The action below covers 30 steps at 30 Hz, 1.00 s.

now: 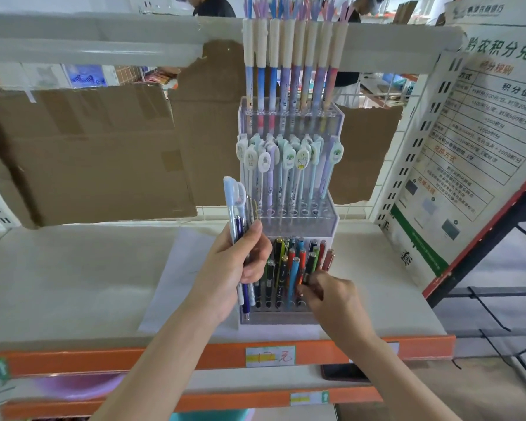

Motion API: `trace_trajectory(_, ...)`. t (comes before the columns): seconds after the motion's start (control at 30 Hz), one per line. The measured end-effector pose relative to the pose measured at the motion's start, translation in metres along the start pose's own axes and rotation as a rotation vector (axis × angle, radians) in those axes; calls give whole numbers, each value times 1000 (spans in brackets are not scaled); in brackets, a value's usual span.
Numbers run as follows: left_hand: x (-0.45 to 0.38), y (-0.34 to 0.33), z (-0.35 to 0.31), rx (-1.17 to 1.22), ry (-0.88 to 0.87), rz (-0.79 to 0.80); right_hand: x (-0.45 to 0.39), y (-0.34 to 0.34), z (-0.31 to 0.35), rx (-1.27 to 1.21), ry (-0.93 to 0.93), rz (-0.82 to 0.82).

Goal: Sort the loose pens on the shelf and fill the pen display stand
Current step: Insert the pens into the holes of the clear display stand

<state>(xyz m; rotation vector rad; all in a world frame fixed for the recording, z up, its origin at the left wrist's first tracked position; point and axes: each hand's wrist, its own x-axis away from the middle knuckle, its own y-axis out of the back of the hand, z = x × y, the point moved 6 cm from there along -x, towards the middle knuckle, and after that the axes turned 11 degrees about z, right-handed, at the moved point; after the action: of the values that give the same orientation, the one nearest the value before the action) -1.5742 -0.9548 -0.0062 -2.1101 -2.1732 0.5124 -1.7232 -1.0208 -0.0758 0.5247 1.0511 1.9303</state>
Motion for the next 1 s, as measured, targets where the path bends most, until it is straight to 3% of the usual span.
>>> trace_trajectory(0.17, 0, -3, 3, 118, 10, 10, 5, 0, 5, -1, 83, -89)
trace_trajectory(0.43, 7, -4, 4, 105, 40, 9, 10, -4, 4, -14, 119, -130)
trace_trajectory(0.6, 13, -1, 6, 78, 77, -23, 7, -1, 0, 15, 24, -14)
trace_trajectory(0.7, 15, -3, 5, 123, 100, -26, 15, 11, 0, -73, -23, -46)
trace_trajectory(0.8, 13, -7, 7, 199, 106, -52, 26, 29, 22, -144, 97, -127)
trace_trajectory(1.0, 7, -16, 10, 331, 90, -80, 32, 44, 75, -330, 307, -44)
